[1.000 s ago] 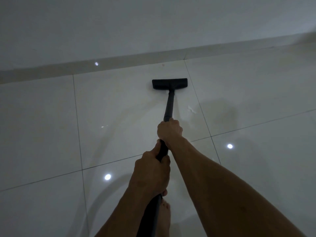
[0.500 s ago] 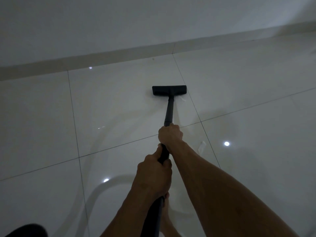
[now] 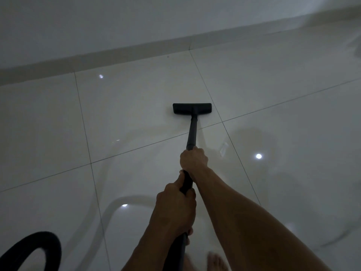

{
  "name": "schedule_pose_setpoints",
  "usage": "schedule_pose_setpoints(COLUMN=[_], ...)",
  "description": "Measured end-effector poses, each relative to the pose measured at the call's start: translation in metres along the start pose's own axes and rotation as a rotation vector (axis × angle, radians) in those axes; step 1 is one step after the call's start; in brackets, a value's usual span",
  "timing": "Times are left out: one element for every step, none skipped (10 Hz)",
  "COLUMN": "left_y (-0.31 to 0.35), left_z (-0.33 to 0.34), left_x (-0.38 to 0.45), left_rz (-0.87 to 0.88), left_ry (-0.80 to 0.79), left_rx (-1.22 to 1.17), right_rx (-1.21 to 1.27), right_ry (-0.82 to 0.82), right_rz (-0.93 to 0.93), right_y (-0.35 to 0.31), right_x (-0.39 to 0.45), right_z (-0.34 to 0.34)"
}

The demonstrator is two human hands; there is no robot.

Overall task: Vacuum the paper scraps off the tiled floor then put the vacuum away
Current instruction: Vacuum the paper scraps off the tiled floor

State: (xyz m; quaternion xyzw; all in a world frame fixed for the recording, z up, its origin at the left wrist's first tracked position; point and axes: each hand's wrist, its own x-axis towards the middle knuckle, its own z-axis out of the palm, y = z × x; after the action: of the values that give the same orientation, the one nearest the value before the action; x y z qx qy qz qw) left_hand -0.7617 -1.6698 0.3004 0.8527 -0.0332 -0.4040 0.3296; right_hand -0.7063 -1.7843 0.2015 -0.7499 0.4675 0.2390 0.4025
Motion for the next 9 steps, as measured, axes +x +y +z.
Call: schedule_pose_setpoints(left_y=[-0.012, -0.022, -0.031, -0.042, -0.054, -0.067, -0.081, -0.101, -0.119], left_z=[0.013, 0.026, 0.040, 0.055, 0.067, 0.078, 0.083, 0.086, 0.086], left_x=[-0.016, -0.036, -0.058, -0.081, -0.109, -0.137, -0.164, -0.187, -0.207], left_rz=[0.014, 0.013, 0.014, 0.013, 0.007, 0.008, -0.027, -0.096, -0.107], left_ry=[0.020, 0.028, 0.026, 0.020, 0.017, 0.001, -0.020, -0.064, -0.075], left_rx=[0.036, 0.053, 0.067, 0.070, 0.062, 0.061, 0.066, 0.004, 0.033], right_rx=[0.014, 0.052, 0.026, 0.048, 0.145, 0.143, 0.125, 0.126, 0.162], right_ry=[-0.042, -0.030, -0.030, -0.042, -0.013, -0.004, -0.044, -0.022, -0.002], right_rz=[-0.004, -0.001, -0.020, -0.011, 0.044, 0.078, 0.034, 0.117, 0.141], right_y=[0.020, 0.040, 0.061, 0.086, 0.109, 0.125, 0.148, 0.161, 0.175], right_x=[-0.017, -0.035, -0.050, -0.068, -0.097, -0.117, -0.139, -0.159, -0.178], right_z=[0.005, 0.009, 0.014, 0.021, 0.028, 0.034, 0.053, 0.069, 0.087])
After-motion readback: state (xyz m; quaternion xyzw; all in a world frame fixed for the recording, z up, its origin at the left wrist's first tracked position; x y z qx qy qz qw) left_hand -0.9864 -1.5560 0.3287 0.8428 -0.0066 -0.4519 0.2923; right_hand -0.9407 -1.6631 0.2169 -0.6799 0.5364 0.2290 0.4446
